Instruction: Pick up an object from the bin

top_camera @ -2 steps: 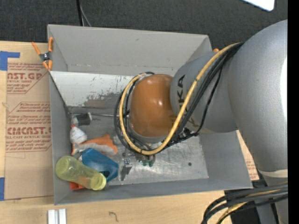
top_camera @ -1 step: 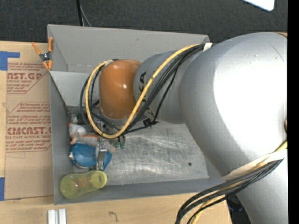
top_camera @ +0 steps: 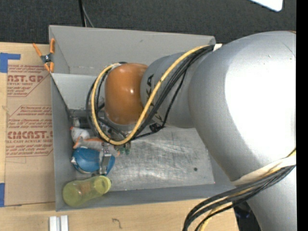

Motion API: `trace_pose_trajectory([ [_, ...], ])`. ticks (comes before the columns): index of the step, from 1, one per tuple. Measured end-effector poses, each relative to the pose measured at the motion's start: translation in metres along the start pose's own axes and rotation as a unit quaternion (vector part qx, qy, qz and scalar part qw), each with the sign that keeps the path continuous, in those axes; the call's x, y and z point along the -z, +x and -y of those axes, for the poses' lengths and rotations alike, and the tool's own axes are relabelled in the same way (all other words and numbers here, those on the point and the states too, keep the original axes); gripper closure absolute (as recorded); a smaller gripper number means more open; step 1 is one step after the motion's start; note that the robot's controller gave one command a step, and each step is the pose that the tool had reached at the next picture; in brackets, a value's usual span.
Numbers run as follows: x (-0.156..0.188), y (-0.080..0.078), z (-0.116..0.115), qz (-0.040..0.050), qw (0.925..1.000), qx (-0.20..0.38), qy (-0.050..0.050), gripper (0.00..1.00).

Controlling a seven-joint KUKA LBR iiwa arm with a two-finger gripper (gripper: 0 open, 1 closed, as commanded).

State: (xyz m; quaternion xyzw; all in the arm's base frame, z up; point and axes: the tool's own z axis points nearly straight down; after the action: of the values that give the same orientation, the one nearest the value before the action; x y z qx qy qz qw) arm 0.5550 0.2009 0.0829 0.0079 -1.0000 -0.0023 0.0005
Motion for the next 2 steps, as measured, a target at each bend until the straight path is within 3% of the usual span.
trace_pose_trajectory([
  [1, 0.01, -0.007, 0.021, -0.0011, 0.9988, -0.05, 0.0, 0.0],
  [2, -0.003, -0.015, 0.033, -0.0043, 0.9986, -0.053, 0.004, 0.0],
])
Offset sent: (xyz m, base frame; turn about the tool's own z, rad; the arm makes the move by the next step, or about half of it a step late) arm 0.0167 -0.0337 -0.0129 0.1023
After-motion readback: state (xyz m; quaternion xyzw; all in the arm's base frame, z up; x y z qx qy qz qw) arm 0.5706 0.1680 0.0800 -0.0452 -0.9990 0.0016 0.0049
